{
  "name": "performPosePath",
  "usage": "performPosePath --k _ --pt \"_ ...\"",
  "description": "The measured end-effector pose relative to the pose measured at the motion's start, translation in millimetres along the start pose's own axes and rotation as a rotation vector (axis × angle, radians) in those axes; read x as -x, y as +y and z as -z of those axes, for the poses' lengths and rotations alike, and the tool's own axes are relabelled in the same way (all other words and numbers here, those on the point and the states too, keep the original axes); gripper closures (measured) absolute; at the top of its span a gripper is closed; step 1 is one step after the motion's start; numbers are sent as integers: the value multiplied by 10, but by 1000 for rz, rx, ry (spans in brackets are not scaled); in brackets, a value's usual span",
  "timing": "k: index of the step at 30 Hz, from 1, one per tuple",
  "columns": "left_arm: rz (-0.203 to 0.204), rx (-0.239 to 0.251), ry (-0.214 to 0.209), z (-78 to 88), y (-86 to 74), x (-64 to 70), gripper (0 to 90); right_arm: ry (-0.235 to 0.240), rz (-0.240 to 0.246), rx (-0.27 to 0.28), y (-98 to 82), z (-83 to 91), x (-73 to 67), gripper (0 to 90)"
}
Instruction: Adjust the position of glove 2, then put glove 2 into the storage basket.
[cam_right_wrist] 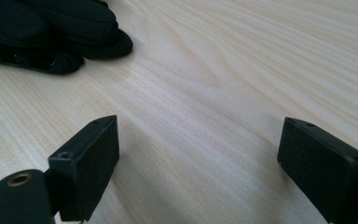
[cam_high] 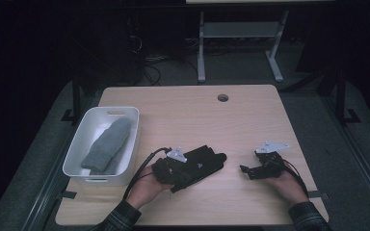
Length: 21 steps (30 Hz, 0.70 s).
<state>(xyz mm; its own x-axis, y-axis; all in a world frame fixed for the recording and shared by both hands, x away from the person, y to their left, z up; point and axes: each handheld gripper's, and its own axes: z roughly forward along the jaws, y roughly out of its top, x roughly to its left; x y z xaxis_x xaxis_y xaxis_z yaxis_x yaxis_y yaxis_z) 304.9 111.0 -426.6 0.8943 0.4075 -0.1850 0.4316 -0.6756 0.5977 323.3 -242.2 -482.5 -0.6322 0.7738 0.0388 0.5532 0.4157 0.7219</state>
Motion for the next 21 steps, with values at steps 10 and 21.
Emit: performPosePath --k 10,21 --pt "19 74 32 144 85 -122 550 0 0 0 0 0 0 124" --pt "18 90 40 109 274 -272 345 1 1 -1 0 -1 -1 120"
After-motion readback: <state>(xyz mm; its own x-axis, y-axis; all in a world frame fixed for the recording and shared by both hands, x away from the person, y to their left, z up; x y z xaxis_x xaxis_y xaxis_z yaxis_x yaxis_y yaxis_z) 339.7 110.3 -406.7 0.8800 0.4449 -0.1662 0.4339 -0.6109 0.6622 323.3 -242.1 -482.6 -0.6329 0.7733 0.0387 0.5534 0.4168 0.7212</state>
